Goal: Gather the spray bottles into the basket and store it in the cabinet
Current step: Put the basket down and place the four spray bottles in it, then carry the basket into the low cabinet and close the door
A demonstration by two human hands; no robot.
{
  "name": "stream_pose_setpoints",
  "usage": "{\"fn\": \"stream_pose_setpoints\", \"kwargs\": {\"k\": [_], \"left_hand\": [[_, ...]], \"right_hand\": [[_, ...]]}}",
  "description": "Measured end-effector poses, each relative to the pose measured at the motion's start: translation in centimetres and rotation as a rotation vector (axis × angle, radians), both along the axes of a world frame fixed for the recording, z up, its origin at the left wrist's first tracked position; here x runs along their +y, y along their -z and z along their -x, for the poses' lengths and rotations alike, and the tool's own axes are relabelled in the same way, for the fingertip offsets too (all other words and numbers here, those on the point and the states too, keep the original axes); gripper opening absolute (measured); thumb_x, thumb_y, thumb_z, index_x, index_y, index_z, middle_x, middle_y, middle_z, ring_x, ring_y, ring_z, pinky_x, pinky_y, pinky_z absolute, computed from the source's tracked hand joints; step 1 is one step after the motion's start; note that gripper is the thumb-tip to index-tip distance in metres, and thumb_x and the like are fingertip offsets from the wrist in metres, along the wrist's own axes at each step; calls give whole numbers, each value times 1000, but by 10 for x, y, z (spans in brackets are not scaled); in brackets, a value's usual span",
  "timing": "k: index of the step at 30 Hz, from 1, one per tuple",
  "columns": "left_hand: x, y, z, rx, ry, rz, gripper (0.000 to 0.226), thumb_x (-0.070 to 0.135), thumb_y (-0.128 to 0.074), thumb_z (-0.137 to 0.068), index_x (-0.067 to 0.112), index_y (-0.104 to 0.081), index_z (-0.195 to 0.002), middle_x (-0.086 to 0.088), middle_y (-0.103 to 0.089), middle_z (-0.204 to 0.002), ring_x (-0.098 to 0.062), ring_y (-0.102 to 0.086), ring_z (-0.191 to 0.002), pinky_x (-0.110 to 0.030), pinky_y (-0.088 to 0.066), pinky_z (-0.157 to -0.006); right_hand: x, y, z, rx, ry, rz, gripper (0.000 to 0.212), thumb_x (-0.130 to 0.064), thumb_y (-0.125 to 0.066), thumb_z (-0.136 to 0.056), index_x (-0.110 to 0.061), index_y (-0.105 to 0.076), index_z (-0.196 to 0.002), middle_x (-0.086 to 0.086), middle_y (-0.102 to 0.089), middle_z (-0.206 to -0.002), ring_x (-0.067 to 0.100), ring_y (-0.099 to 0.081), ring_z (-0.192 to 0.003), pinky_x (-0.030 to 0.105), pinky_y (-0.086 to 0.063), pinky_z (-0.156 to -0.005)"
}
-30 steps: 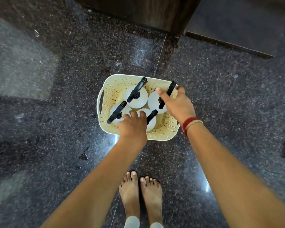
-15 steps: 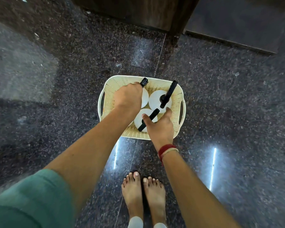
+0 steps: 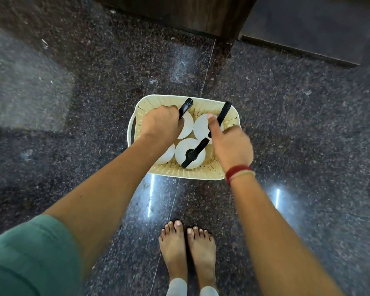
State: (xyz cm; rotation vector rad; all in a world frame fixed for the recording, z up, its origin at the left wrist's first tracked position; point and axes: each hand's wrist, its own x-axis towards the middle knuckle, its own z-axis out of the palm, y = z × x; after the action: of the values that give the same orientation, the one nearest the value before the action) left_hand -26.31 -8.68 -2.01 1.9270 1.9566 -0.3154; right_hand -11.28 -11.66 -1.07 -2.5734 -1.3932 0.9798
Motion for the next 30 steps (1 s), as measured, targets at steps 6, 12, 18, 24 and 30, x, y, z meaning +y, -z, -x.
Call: {"fn": "stream_pose_setpoints", "kwargs": {"k": [6,12,18,24,30], "left_hand": [[-1,4,2,-26,7,-4,29,31,-43,-96,6,-57,-90,-7,-47,-68,-25,-45,-60,-34,-33,-53],[3,2,5,-62,2,16,28,32,-46,-95,8,-58,-89,-10,-58,-75,-25,-45,-62,-32,-32,-52],[-7,-6,33,-85,-155,-116,59,63,-36,-88,10,-51,-108,-9,-60,-79,-28,-59,-69,-30,-40,-51],[-29,0,60,-143,-168,-366,72,46,-45,-87,13,-16,-144,-16,-23,-150,-37,-12,-141,-57,-14,-112],[-61,39,68,-273,-629,-171,95,42,-60,-83,22,7,-147,-12,5,-157,-35,2,-143,-59,-6,-112]], "right_hand": [[40,14,-4,-16,-156,21,37,-39,-42,-91,-9,-63,-84,11,-68,-91,31,-62,-81,31,-39,-64],[31,18,-2,23,-106,4,40,-39,-42,-91,-7,-63,-80,10,-64,-81,33,-63,-82,30,-38,-62],[17,10,-19,-5,29,-106,66,-74,-30,-83,-16,-57,-68,1,-61,-67,21,-58,-61,27,-38,-51],[-17,19,-35,111,157,-649,55,-47,-51,-91,-18,-40,-136,6,-46,-132,17,-47,-120,27,-35,-100],[-26,50,-48,-2,115,-429,88,-61,-52,-85,-23,-8,-151,10,-7,-160,29,-18,-145,59,-12,-114]]}}
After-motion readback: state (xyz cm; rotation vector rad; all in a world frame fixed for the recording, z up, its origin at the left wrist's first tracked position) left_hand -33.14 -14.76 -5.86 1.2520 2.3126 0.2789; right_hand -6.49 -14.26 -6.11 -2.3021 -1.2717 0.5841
